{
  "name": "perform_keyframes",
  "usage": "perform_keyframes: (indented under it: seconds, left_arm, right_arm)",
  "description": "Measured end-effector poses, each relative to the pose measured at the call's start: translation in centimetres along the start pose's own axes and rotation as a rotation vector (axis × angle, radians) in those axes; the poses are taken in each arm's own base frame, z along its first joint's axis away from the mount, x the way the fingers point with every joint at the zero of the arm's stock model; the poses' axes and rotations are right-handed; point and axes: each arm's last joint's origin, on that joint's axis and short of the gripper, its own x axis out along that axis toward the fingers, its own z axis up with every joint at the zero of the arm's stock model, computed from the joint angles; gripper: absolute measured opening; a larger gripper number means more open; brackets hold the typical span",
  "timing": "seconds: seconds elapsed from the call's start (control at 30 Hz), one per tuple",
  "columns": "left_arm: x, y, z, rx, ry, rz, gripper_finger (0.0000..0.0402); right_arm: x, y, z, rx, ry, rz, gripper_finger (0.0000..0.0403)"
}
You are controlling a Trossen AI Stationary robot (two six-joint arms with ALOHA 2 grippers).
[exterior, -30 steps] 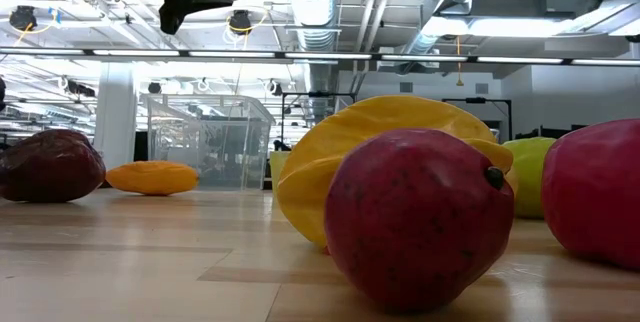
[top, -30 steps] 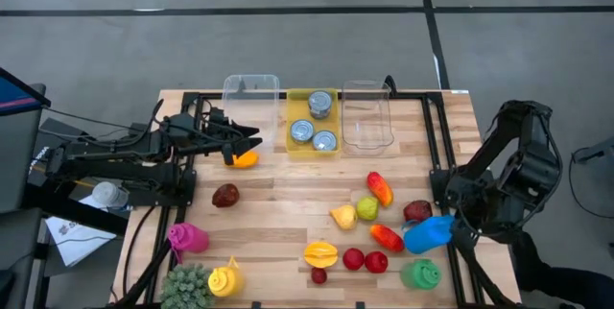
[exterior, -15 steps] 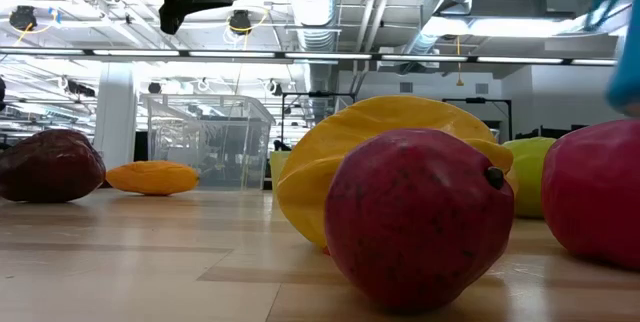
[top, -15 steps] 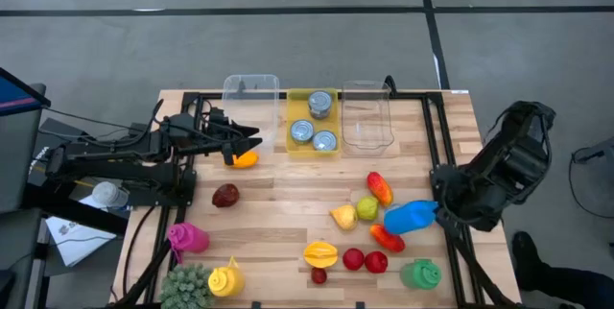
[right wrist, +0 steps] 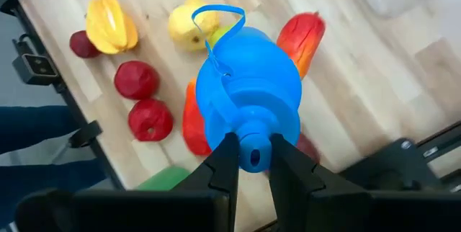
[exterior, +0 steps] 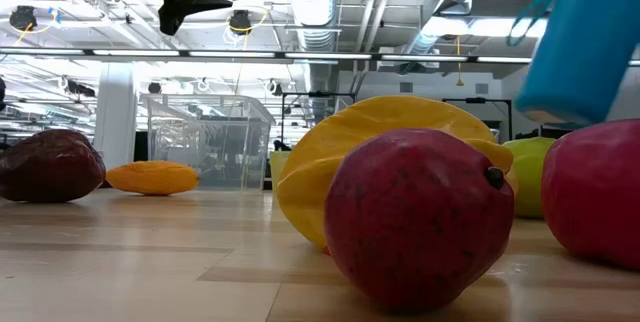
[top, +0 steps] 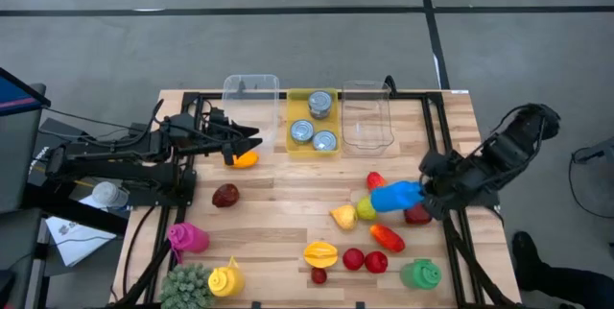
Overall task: Pick & Place Food Item
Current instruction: Put the blue tumbler into the transparent bin
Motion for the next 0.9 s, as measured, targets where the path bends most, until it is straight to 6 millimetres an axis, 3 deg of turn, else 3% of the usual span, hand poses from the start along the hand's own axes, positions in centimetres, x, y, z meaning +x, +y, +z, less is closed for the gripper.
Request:
perform_keyframes:
  seconds: [0.27, 0.47, 0.67, 0.9]
  left_arm:
    - [0.0, 0.0, 0.0, 0.0, 0.0, 0.0, 0.0273]
    - [0.0, 0.0, 0.0, 0.0, 0.0, 0.0, 0.0273]
    - [0.0, 0.0, 0.0, 0.0, 0.001, 0.001, 0.0273]
    - [0.0, 0.0, 0.0, 0.0, 0.001, 0.001, 0.0273]
  right_arm:
    - [-1.9, -1.0, 2.6, -0.063, -0.105, 0.011, 0.005]
    - [-2.8, -2.7, 5.0, -0.031, -0.253, -0.099, 0.005]
    - [-1.8, -5.4, 8.3, 0.077, -0.273, -0.284, 0.005]
    - [-0.4, -8.9, 13.9, 0.151, -0.368, -0.378, 0.005]
